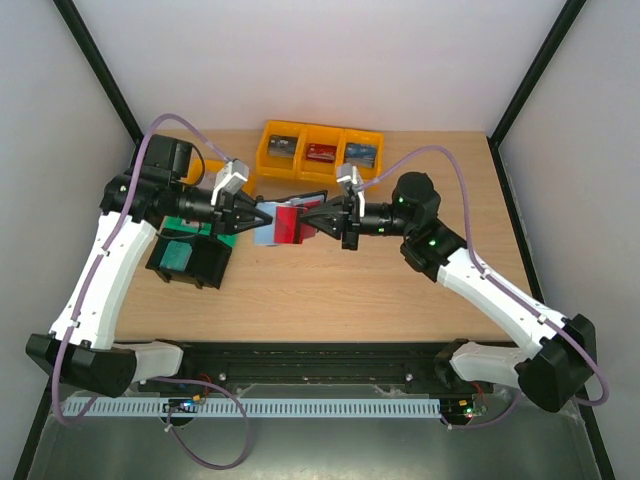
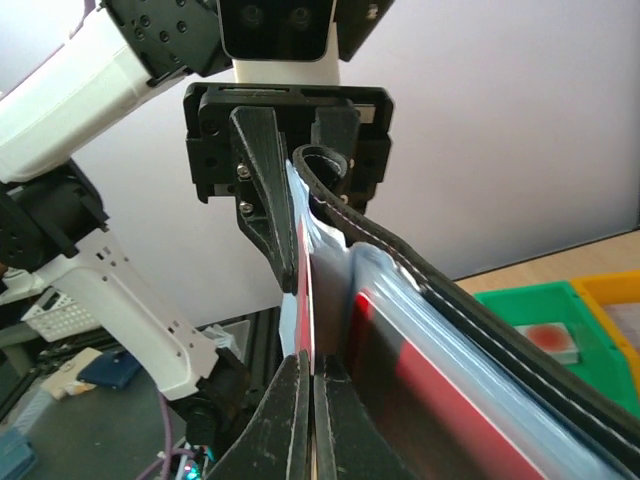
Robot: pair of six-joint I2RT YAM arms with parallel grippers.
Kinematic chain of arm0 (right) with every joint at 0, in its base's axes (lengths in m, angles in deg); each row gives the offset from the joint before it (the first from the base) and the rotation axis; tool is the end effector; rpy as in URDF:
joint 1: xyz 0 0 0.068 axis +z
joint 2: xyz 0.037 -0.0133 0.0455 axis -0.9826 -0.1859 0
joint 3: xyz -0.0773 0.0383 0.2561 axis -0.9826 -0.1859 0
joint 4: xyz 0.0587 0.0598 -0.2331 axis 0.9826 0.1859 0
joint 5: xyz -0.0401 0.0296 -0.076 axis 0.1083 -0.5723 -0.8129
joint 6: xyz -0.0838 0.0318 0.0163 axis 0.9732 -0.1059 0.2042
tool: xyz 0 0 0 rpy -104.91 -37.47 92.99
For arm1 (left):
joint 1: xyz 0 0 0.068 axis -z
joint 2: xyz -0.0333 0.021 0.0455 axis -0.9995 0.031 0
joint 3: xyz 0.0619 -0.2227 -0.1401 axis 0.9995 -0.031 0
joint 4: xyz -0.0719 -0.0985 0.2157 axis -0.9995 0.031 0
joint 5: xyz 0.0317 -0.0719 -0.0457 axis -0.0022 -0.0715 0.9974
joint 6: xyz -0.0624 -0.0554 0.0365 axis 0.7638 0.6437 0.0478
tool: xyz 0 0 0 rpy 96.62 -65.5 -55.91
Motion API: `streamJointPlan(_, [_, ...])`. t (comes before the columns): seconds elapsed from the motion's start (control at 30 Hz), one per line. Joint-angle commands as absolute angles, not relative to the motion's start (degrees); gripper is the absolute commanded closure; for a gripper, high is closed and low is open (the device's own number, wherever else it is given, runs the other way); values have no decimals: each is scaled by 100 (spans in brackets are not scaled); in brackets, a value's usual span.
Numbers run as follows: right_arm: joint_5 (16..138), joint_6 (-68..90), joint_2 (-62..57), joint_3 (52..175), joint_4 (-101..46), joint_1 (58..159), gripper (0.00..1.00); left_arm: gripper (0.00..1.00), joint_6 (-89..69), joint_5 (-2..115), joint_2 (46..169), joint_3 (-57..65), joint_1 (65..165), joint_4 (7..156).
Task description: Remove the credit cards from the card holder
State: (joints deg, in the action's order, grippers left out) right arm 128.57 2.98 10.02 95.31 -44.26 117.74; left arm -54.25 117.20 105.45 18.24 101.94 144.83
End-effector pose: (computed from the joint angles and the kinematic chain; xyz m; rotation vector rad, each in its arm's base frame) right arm 0.1735 0.2271 0.3826 -1.1924 1.2480 1.4623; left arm 0.1988 -0.1269 0.3981 1.2549 1.5959 -1.2080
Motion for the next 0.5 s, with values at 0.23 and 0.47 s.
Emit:
streamJointPlan(0.23, [12721,482,1232,9703,-4009,11319,98,98,-5118,11698,10387,1502,9911,14194])
streamJointPlan(0.47, [11821,1080,1009,10323,-2886,10822,98,98,-3432,11005,10331,669,9385,12769])
